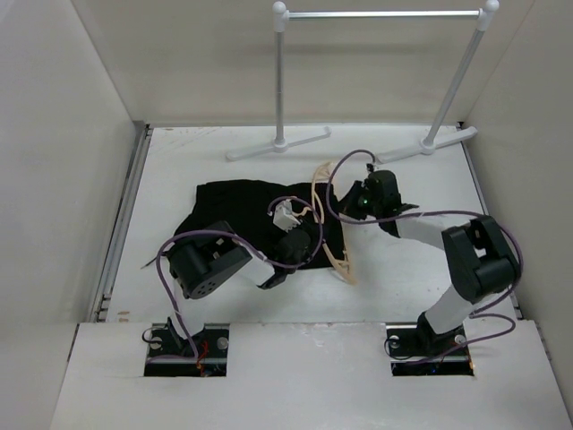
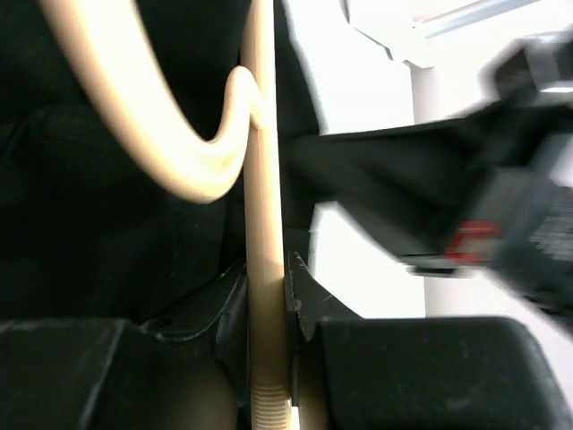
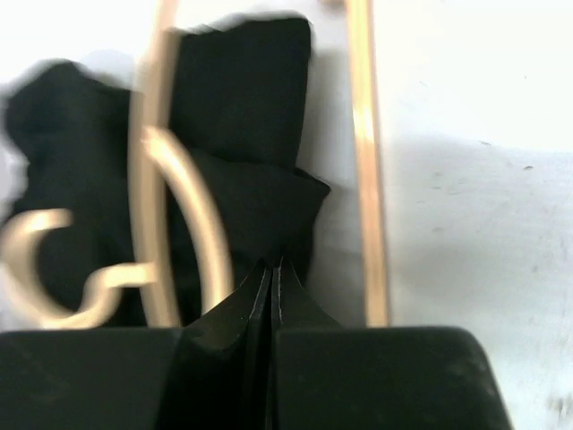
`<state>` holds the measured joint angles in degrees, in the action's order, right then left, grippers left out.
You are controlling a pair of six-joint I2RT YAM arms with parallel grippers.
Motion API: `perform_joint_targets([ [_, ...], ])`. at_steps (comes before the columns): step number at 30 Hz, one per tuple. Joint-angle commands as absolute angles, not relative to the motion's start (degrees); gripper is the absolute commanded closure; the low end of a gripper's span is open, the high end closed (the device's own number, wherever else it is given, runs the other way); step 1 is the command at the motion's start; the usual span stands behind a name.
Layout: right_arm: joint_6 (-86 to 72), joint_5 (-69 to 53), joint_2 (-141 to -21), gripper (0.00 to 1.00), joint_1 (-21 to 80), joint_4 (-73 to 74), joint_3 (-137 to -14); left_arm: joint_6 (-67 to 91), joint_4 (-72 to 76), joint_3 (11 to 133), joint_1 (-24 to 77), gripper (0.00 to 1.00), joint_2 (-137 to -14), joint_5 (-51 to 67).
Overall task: Place the trousers on the hanger
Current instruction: Place trousers on hanger
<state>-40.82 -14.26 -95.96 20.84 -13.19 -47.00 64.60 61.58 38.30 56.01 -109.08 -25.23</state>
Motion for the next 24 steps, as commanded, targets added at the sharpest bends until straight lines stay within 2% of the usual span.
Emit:
perform_joint_targets([
  [1,-44.29,-12.75,-86.5,0.98,18.86,-18.28,-47.55,64.07,62.93,35.86,55.06,0.97,-105.21,-25.4],
  [9,-45.53,-11.17,-78.75,0.99,13.68,-15.83,-45.97,63.37,61.18,33.66,54.36,0.97,-100.99,-24.35],
  [17,-41.67,-9.15,-86.48,0.97,8.66,-7.75,-53.96,57.4,55.12,31.03,50.94,0.97,-96.95,-22.41],
  [24,-39.73,-3.69,-85.34,0.97,6.55,-5.36,-51.51,48.53,48.43,28.65,46.8,0.97,-87.82,-22.32],
])
